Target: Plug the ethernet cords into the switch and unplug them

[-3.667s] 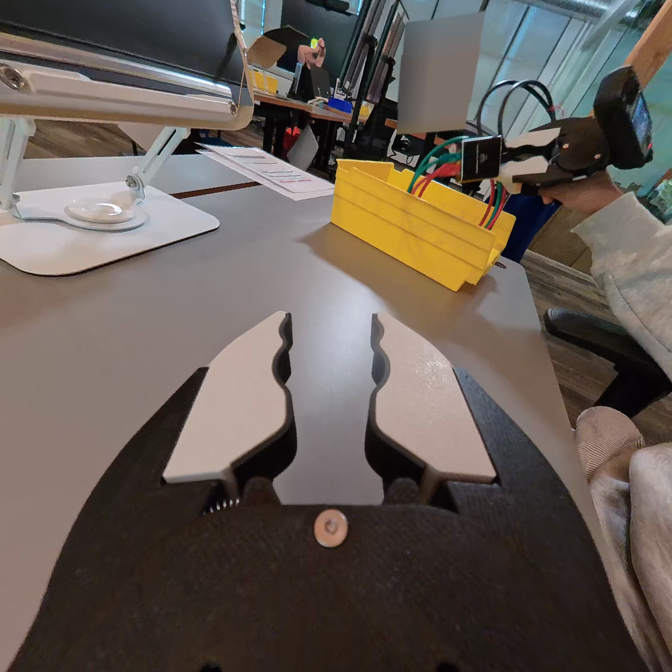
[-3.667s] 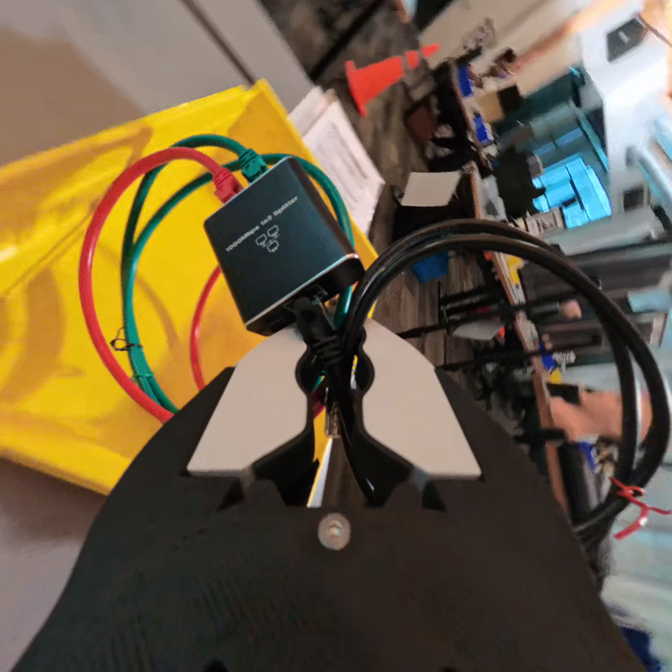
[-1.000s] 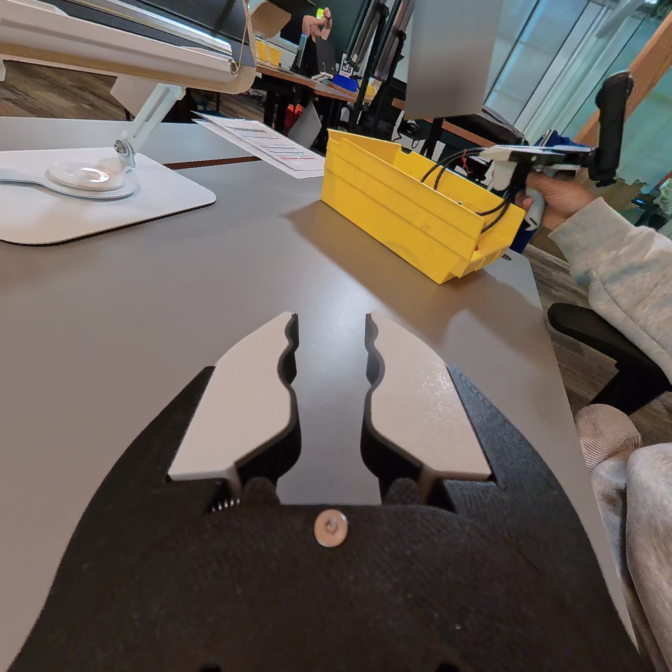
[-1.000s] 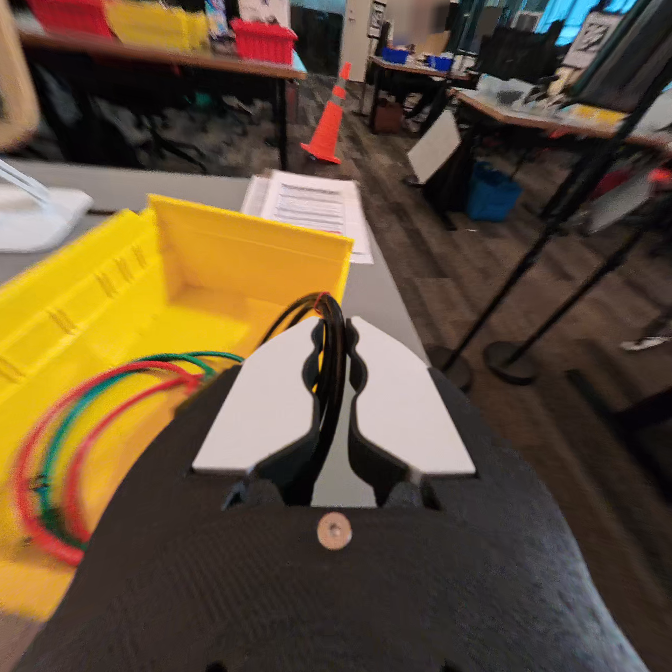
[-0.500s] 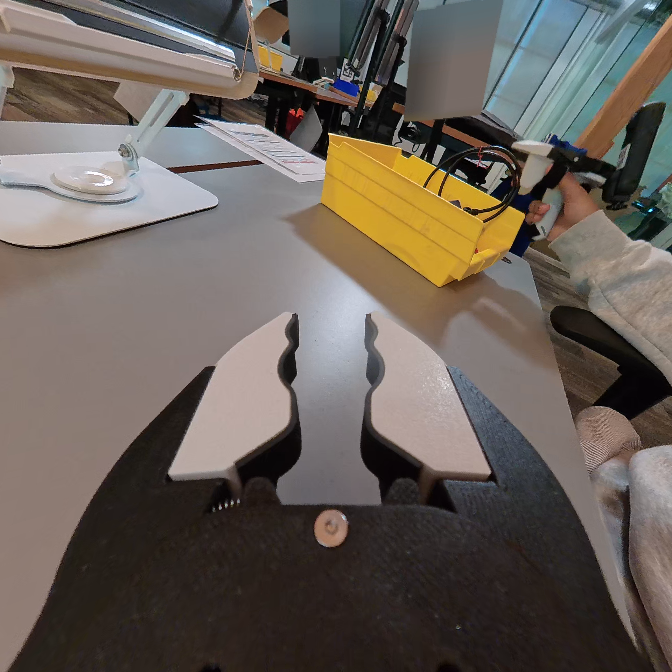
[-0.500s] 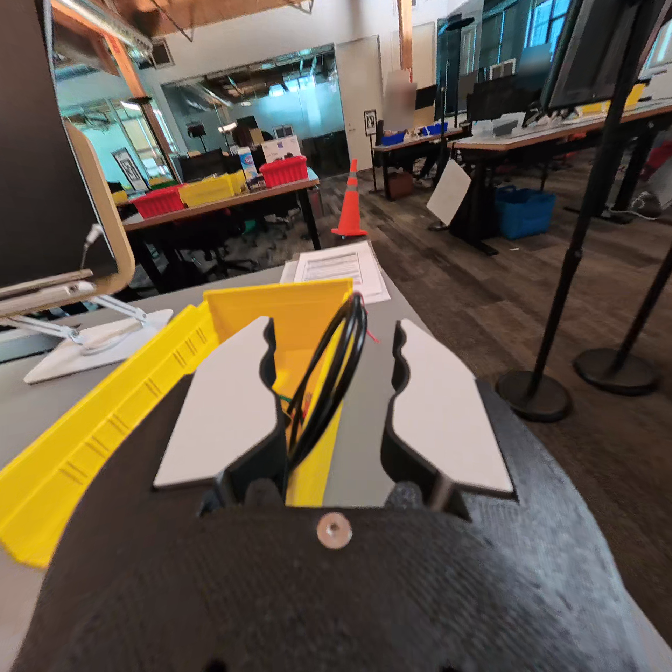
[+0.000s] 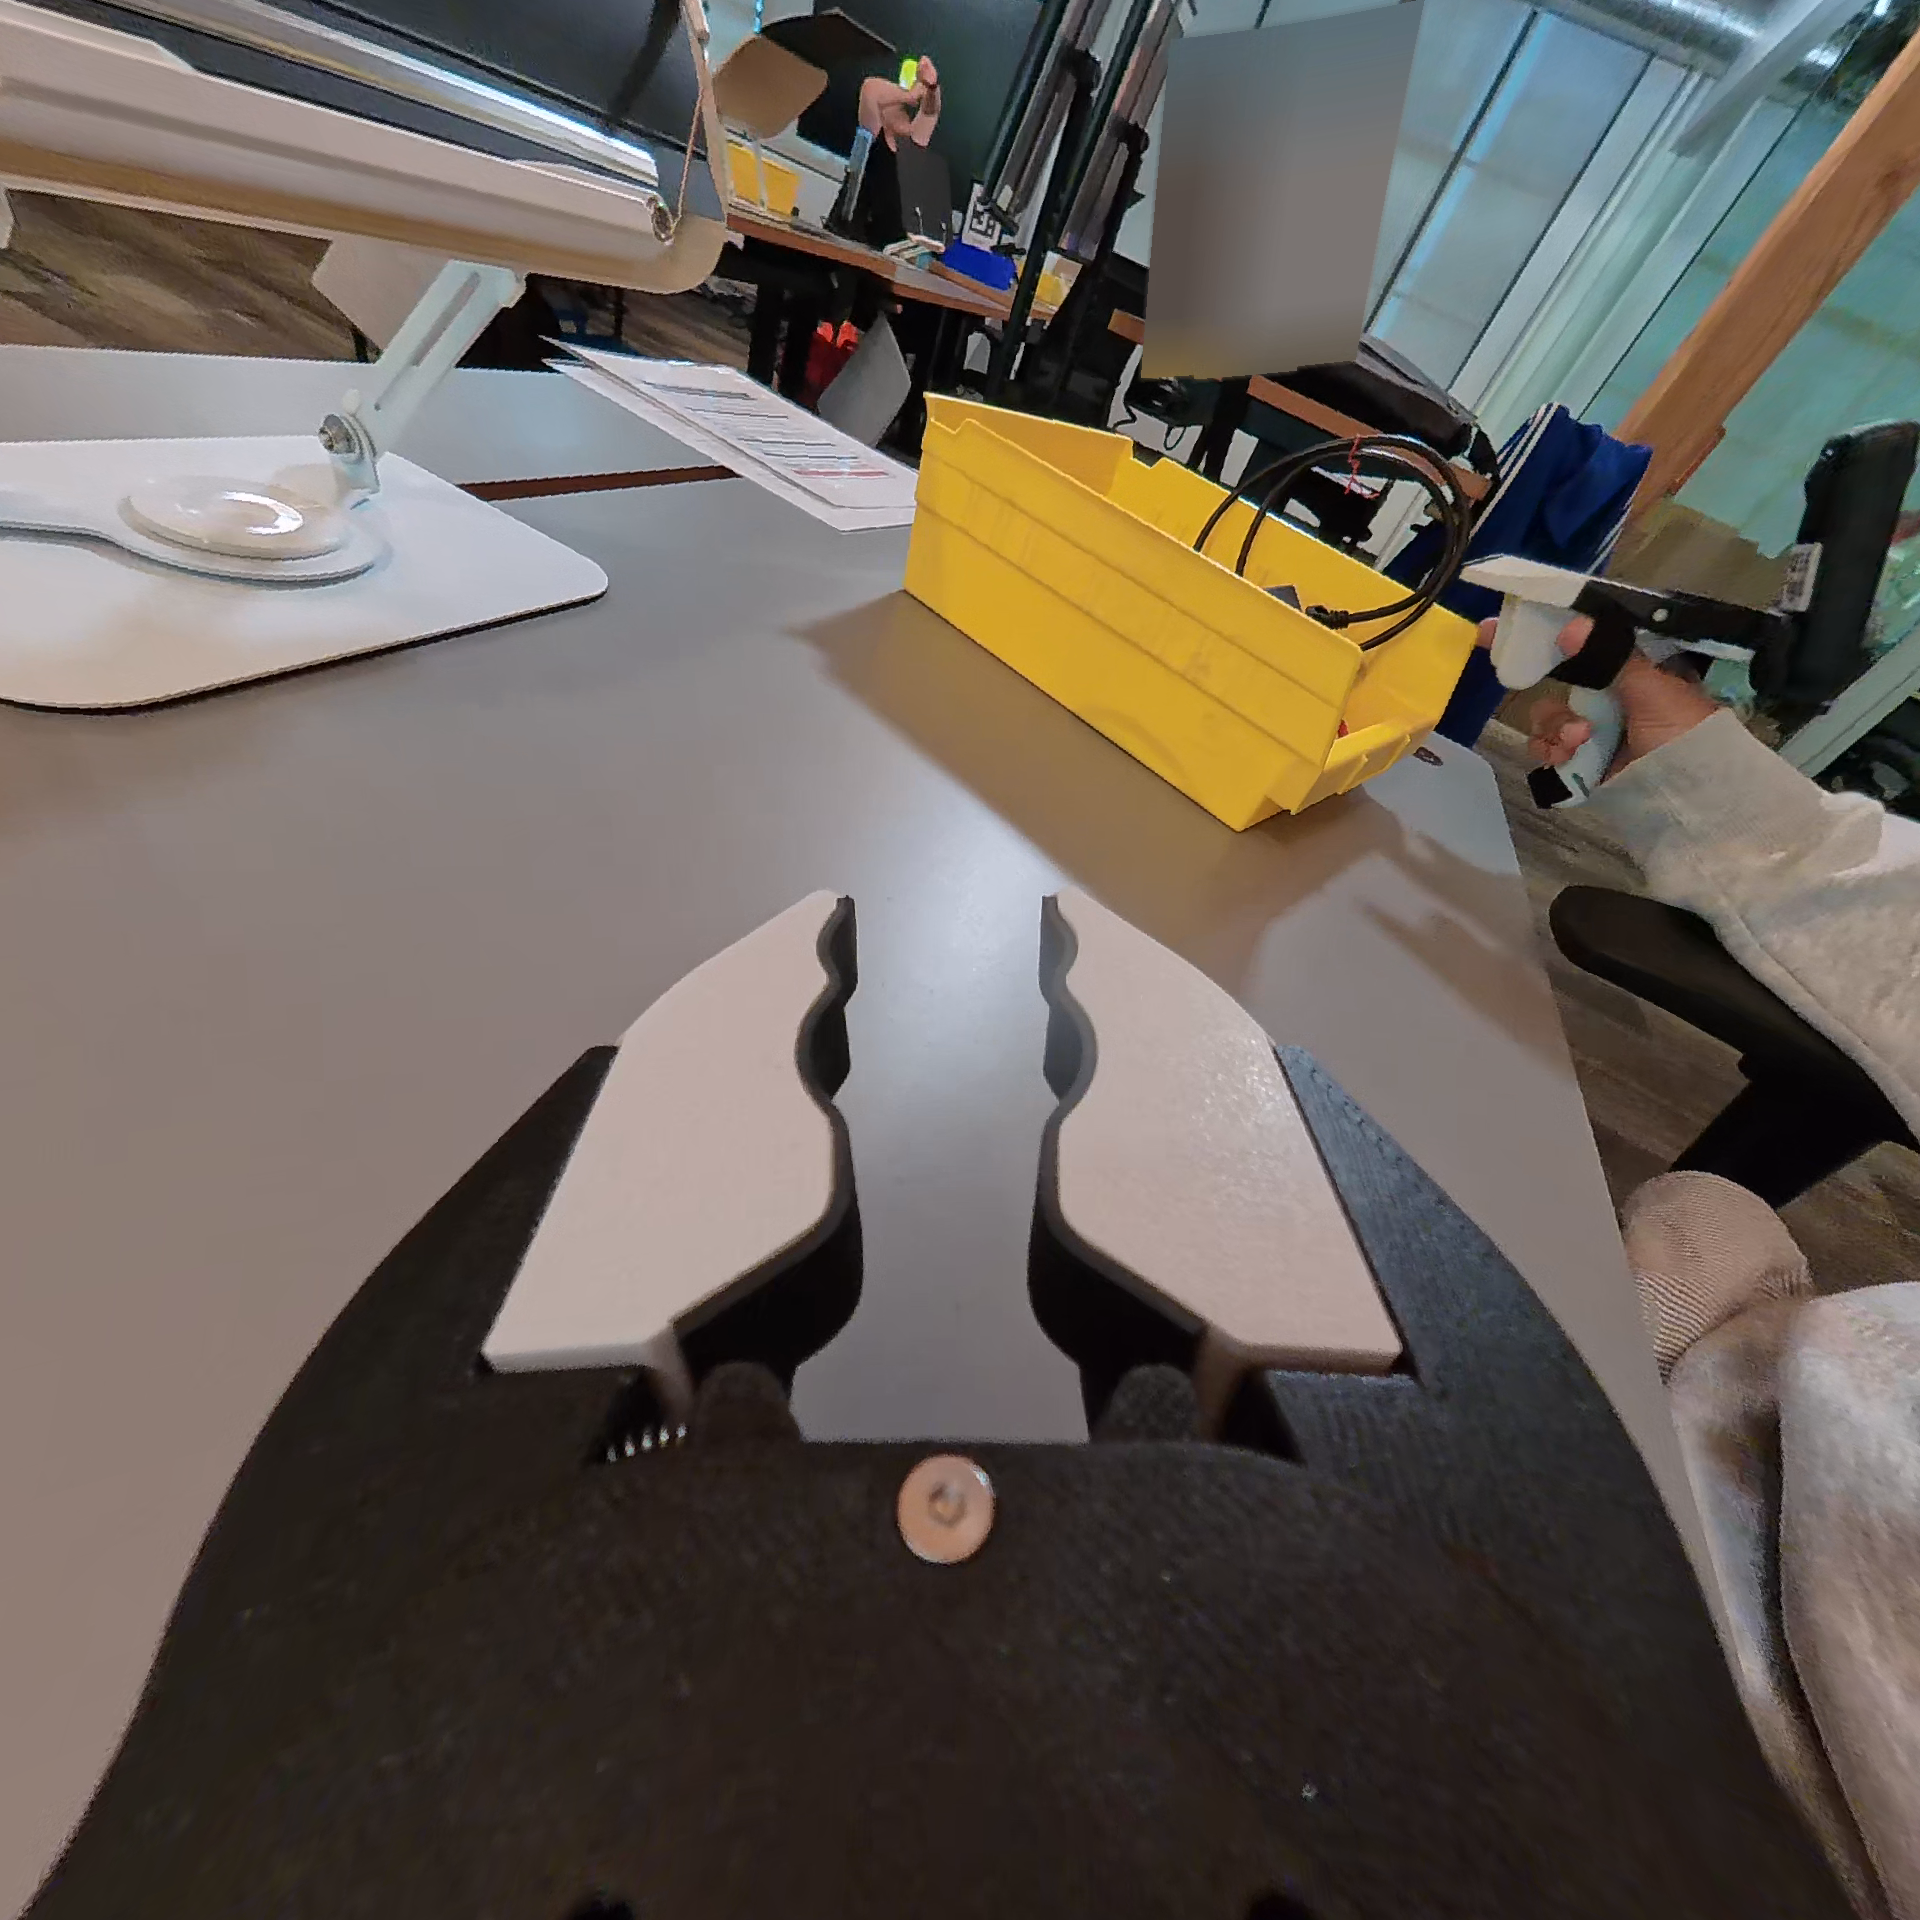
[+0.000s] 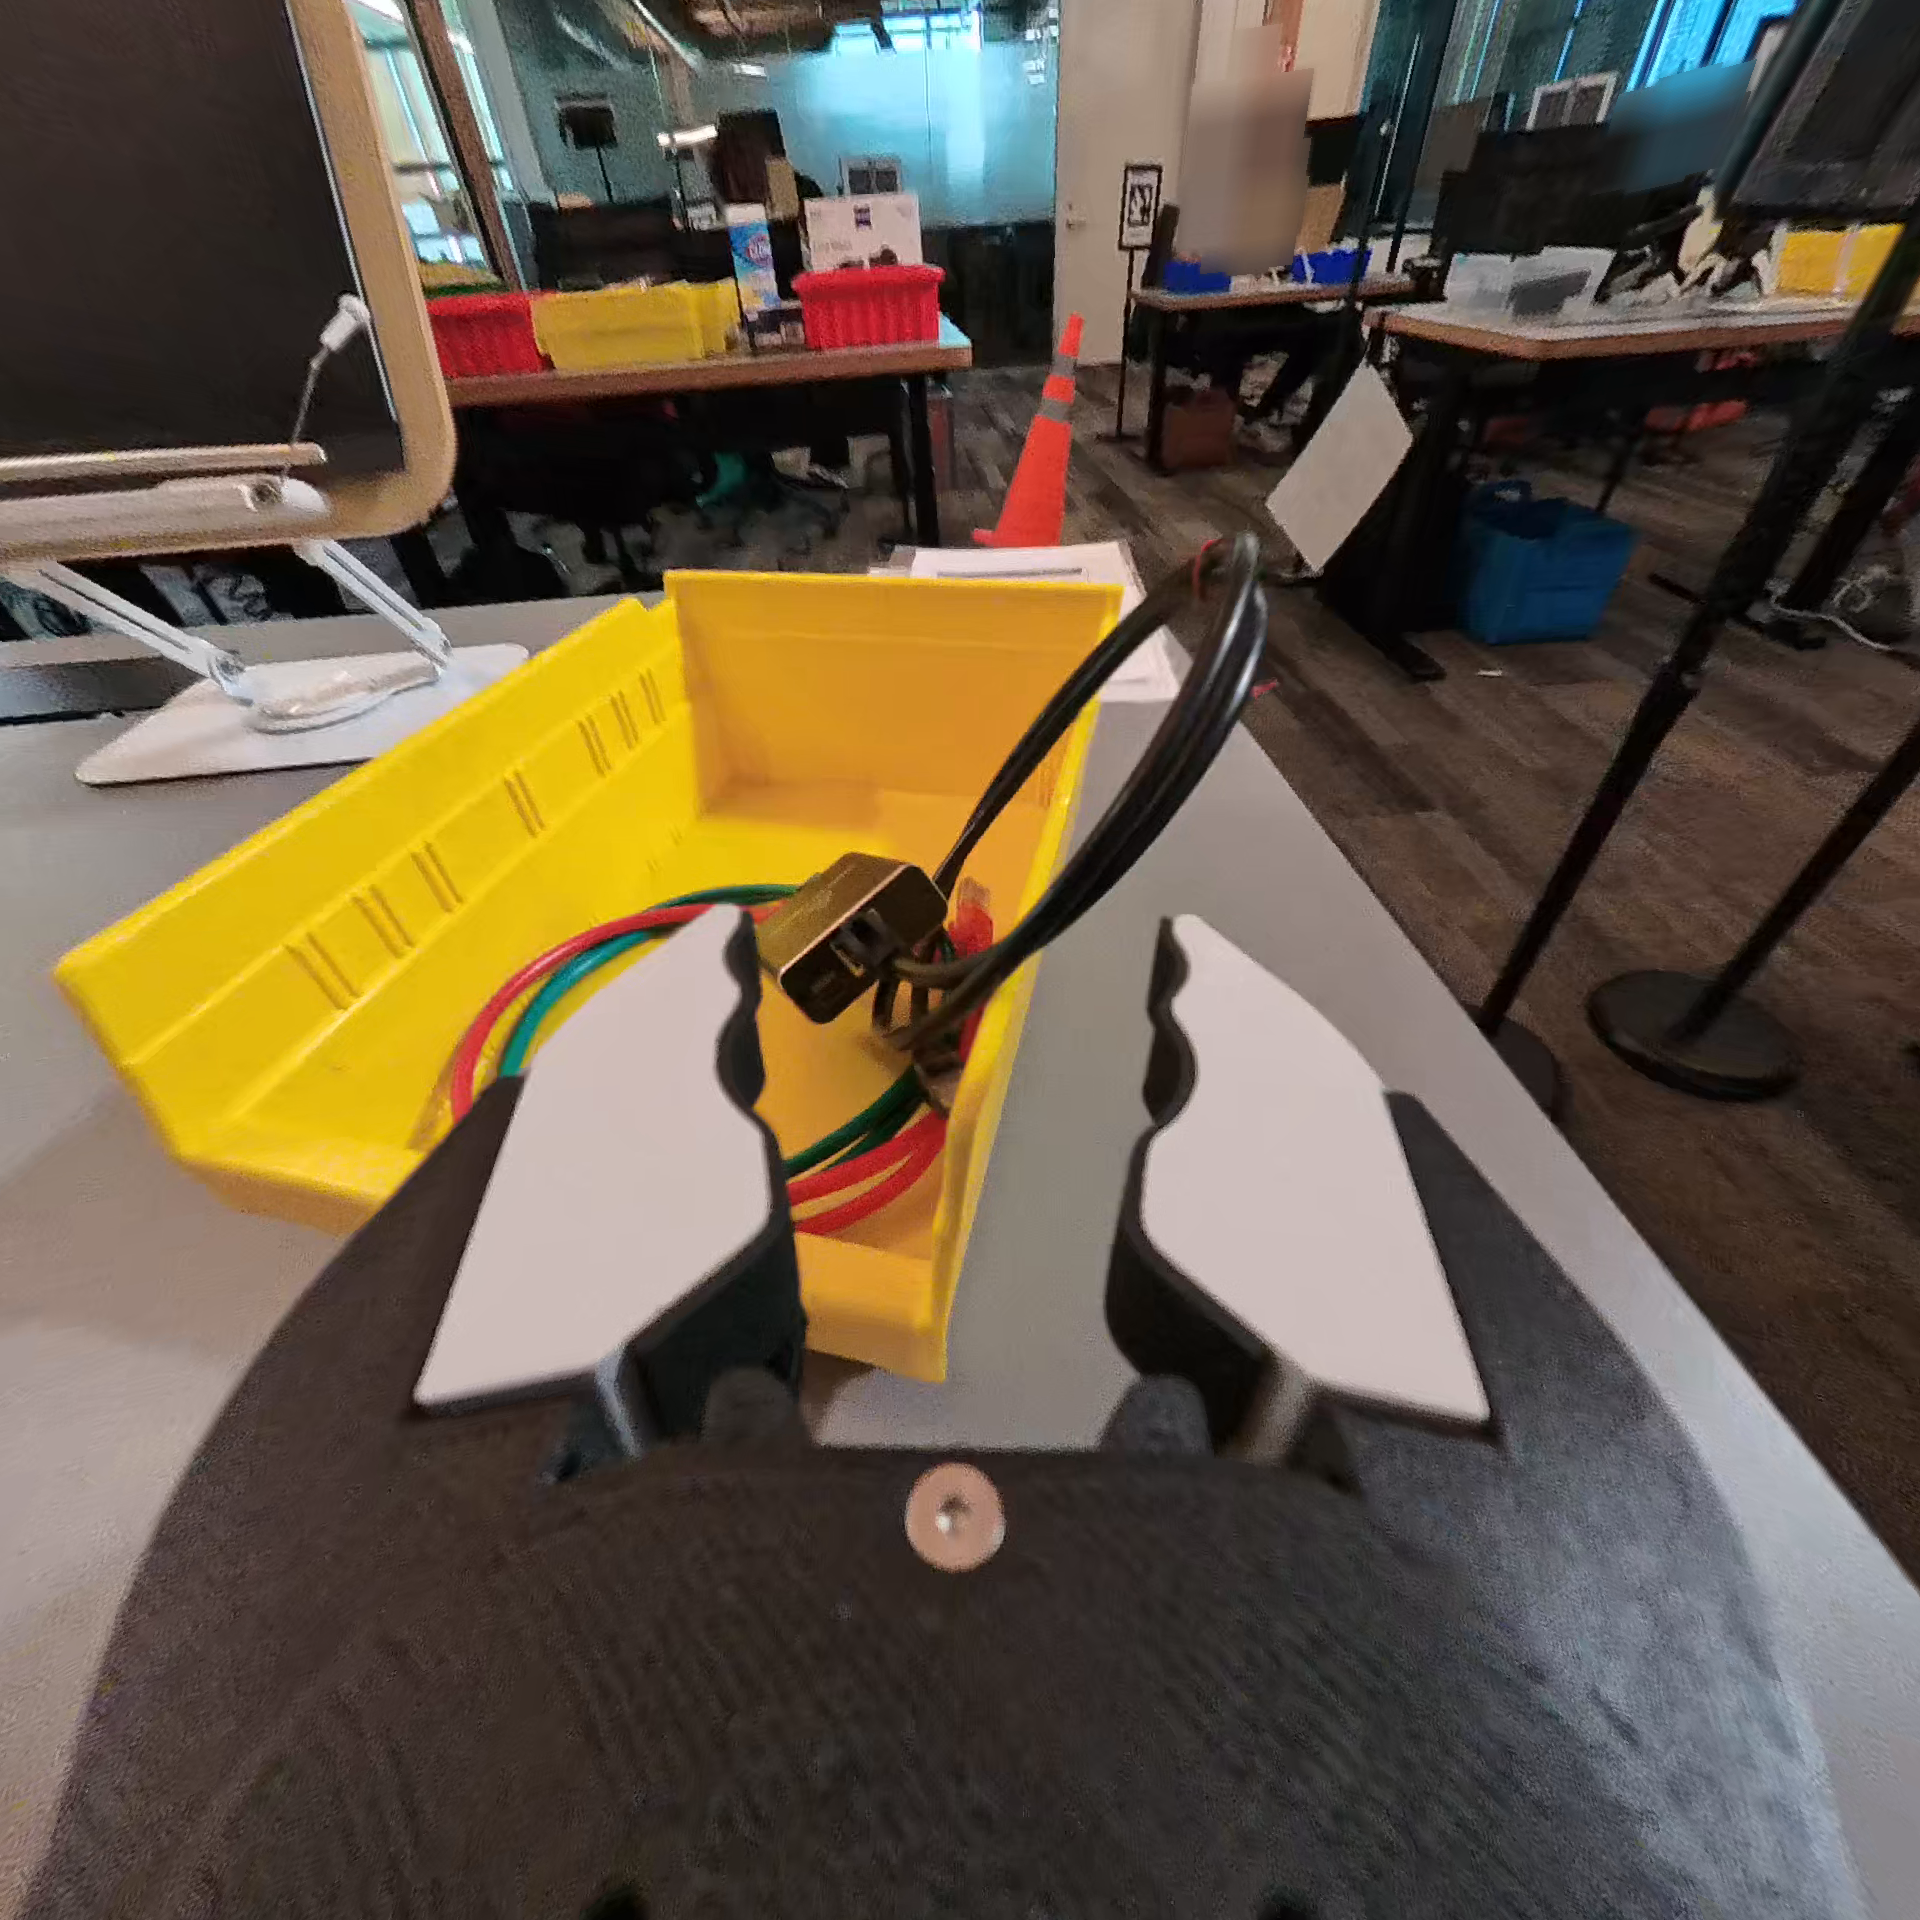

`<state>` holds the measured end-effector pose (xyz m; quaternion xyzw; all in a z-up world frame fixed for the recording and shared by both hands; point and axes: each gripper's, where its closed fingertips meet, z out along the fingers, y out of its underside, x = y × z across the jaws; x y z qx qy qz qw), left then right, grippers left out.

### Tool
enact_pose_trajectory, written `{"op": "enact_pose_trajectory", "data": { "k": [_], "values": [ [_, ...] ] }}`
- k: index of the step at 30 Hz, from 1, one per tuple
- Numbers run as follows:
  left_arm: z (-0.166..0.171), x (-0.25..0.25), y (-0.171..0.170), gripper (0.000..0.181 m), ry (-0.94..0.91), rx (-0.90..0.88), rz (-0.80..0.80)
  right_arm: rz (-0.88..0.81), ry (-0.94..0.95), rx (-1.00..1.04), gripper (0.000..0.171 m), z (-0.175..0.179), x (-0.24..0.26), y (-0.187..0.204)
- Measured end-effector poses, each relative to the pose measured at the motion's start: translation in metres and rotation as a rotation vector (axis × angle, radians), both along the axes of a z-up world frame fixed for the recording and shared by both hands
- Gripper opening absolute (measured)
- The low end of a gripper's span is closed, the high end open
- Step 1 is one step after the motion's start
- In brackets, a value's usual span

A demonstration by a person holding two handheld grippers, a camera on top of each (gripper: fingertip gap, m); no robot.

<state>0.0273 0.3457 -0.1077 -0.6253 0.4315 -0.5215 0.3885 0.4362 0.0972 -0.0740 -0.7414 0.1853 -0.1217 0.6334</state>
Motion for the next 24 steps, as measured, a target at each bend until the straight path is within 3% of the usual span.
{"op": "enact_pose_trajectory", "data": {
  "k": [4,13,17,24],
  "values": [
    [0.0,0.0,0.0,0.034,0.001,0.002,0.002,0.019,0.121,-0.086,0.089,-0.031,0.005,0.007],
    [-0.001,0.001,0.001,0.034,-0.001,-0.007,0.0,0.015,0.26,-0.238,0.095,-0.072,0.008,0.018],
    [-0.003,0.002,0.001,0.034,0.001,-0.016,-0.001,-0.007,0.335,-0.175,0.086,-0.069,0.017,0.02],
    [-0.003,0.003,0.0,0.034,0.0,-0.02,-0.006,0.003,0.289,-0.101,0.048,-0.056,0.028,0.031]
  ]
}}
